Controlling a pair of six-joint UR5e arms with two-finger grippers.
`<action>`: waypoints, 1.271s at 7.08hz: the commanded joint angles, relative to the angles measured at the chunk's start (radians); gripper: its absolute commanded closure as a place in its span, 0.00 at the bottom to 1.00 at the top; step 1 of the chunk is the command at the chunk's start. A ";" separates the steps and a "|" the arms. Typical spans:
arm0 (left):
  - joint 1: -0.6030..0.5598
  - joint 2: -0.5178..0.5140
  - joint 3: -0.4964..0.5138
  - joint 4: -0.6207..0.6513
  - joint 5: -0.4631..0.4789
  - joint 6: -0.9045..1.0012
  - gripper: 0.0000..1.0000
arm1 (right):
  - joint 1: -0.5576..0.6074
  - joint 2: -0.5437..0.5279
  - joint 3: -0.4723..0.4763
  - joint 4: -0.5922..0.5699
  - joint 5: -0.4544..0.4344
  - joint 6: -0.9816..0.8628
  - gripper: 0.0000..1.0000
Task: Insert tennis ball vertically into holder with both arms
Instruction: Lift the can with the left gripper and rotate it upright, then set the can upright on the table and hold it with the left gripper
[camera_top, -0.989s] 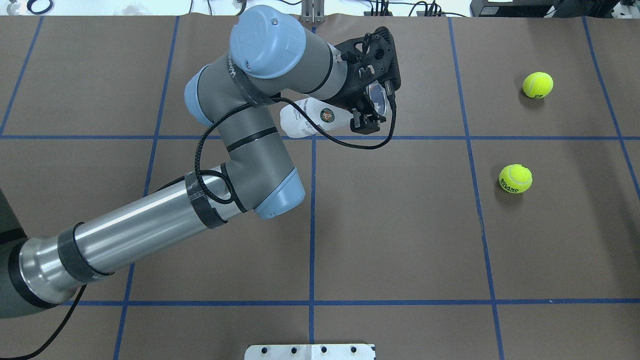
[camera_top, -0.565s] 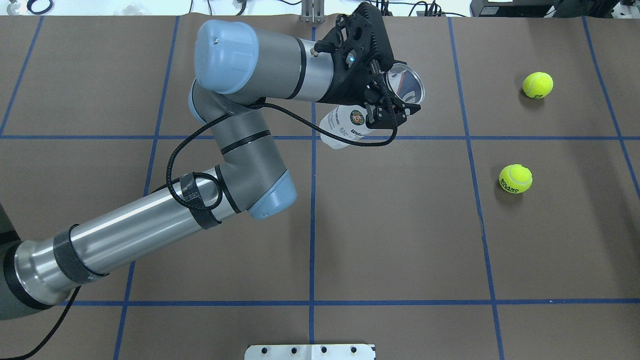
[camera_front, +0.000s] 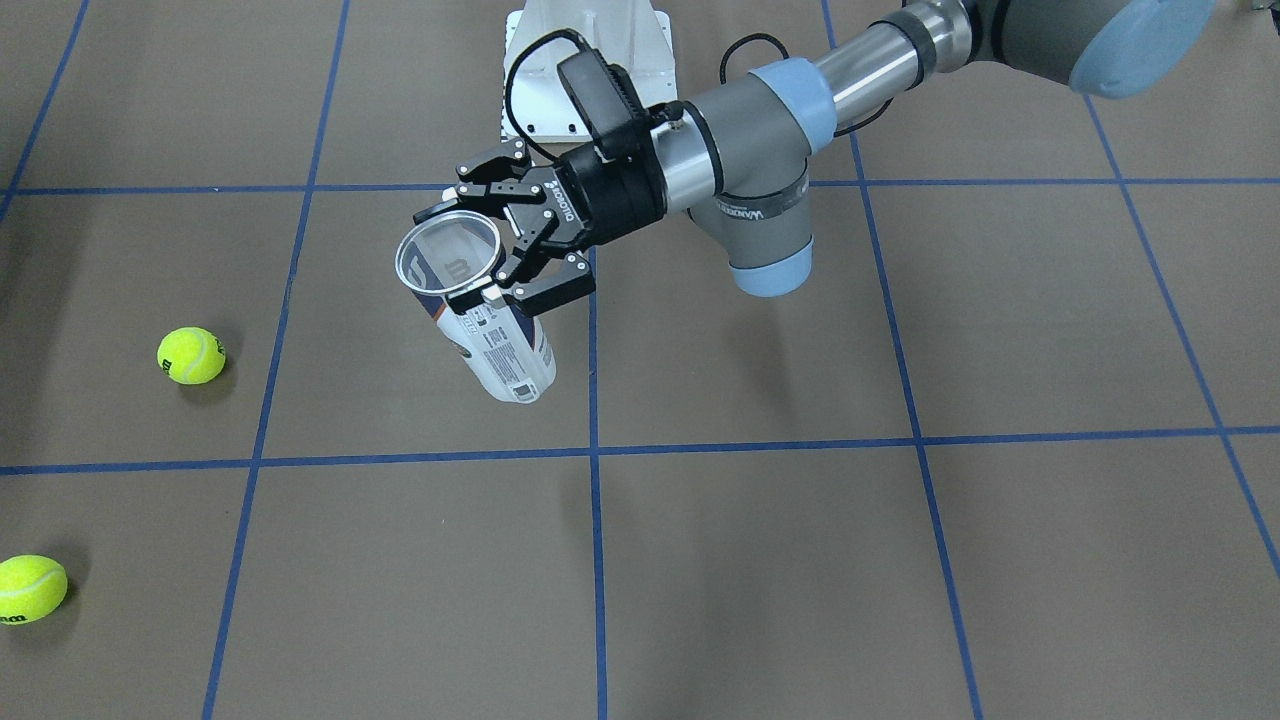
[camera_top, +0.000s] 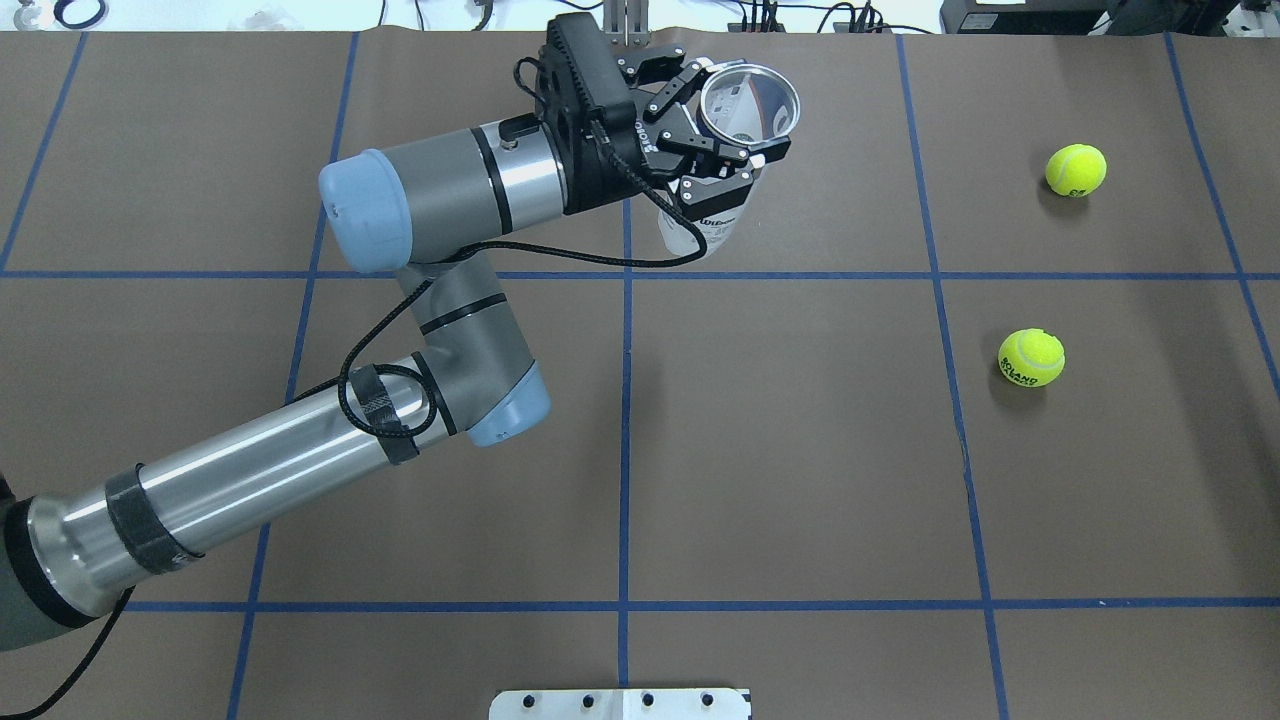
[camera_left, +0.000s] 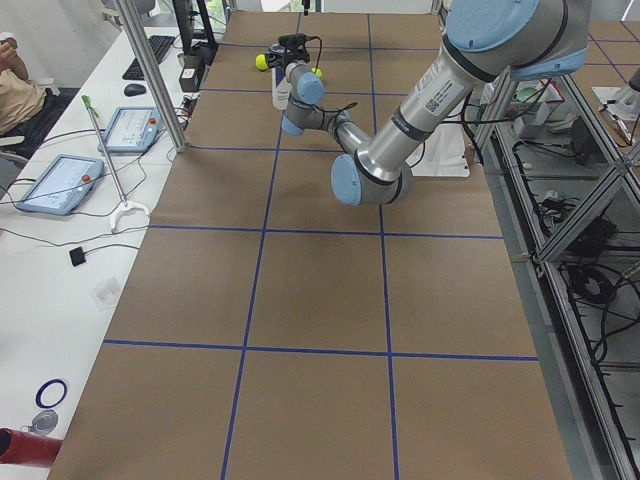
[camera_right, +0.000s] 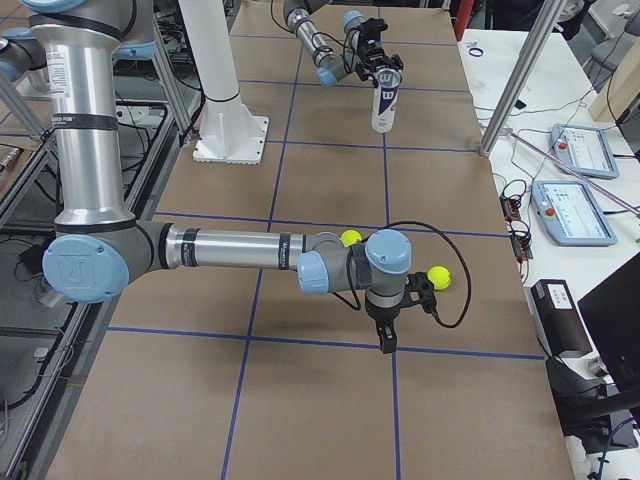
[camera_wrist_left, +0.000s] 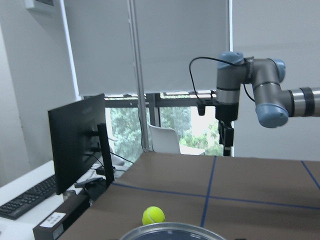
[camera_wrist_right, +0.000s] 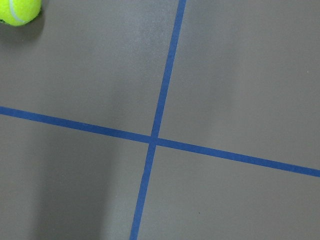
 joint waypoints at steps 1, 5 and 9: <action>0.004 0.013 0.091 -0.142 0.163 -0.014 0.23 | 0.000 -0.001 0.008 0.000 0.024 -0.001 0.01; 0.091 0.022 0.192 -0.200 0.226 -0.047 0.23 | 0.000 0.001 0.010 0.000 0.025 0.000 0.01; 0.102 0.067 0.205 -0.278 0.283 -0.086 0.22 | -0.001 0.002 0.012 0.000 0.028 0.000 0.01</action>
